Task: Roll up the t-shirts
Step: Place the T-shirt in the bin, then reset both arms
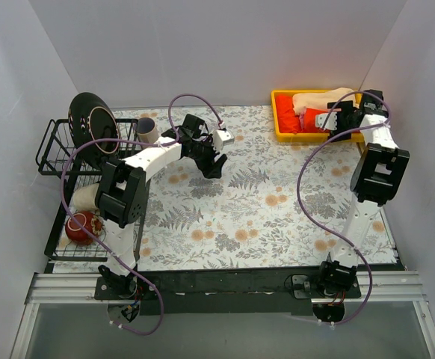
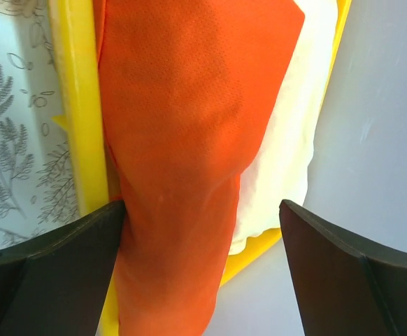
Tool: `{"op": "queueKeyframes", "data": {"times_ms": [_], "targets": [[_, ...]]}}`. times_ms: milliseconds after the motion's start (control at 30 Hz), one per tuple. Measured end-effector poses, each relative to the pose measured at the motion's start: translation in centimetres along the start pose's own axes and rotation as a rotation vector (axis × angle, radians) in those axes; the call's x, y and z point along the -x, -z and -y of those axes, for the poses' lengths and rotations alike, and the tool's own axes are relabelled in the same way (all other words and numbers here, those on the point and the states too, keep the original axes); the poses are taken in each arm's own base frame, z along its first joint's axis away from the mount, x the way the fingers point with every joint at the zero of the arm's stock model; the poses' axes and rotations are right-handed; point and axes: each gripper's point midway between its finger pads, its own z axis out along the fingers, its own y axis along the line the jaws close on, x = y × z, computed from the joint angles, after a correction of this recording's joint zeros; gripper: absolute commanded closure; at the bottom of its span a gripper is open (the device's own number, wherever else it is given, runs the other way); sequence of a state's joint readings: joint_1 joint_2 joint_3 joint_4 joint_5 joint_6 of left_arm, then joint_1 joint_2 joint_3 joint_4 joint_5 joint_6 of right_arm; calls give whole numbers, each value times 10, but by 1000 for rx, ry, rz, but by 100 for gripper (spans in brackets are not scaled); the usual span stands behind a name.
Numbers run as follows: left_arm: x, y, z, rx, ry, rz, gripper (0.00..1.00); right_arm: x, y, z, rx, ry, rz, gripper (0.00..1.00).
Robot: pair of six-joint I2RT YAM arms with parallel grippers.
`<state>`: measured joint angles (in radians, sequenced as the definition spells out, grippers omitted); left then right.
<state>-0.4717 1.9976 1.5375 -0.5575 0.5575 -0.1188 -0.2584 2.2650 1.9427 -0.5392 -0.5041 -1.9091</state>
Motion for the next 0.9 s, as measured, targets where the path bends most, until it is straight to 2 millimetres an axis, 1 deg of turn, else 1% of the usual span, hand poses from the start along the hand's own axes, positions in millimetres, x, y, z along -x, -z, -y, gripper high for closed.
{"op": "queueKeyframes", "data": {"times_ms": [133, 267, 367, 400, 467, 500, 533, 567, 633, 700, 733, 767, 800, 833, 867, 900], "targets": [[0, 0, 0, 0, 1, 0, 34, 11, 17, -4, 4, -39, 4, 1], [-1, 1, -2, 3, 3, -1, 34, 27, 32, -11, 38, -126, 33, 1], [-1, 1, -2, 3, 1, -1, 33, 37, 43, -11, 45, -206, 48, 1], [-2, 1, -2, 3, 2, -2, 30, 40, 48, -8, 35, -244, 52, 1], [-2, 2, -4, 6, 2, -3, 24, 46, 56, 0, -7, -420, 59, 1], [-3, 3, -4, 8, 3, -3, 11, 49, 60, 8, -42, -520, 69, 1], [-3, 3, -6, 15, 5, -5, 2, 54, 63, 15, -75, -641, 91, 1], [-4, 5, -9, 30, 14, -9, 2, 59, 65, 21, -97, -733, 114, 1], [-3, 9, -15, 64, 27, -11, 2, 80, 68, 30, -105, -946, 191, 1], [3, 16, -19, 106, 41, -1, 2, 97, 66, 35, -88, -1050, 220, 2], [8, 21, -23, 132, 46, 8, 2, 110, 63, 35, -76, -1080, 228, 1], [13, 26, -26, 158, 49, 21, 2, 122, 53, 24, -52, -1130, 216, 1], [18, 31, -29, 183, 52, 35, 2, 153, 53, 23, -30, -1128, 226, 1], [24, 37, -32, 208, 54, 51, 2, 173, 49, 15, -9, -1142, 213, 1], [28, 42, -33, 230, 59, 65, 2, 208, 45, 3, 36, -1157, 207, 1], [33, 47, -35, 250, 66, 79, 2, 232, 45, -3, 62, -1154, 209, 1]]}}
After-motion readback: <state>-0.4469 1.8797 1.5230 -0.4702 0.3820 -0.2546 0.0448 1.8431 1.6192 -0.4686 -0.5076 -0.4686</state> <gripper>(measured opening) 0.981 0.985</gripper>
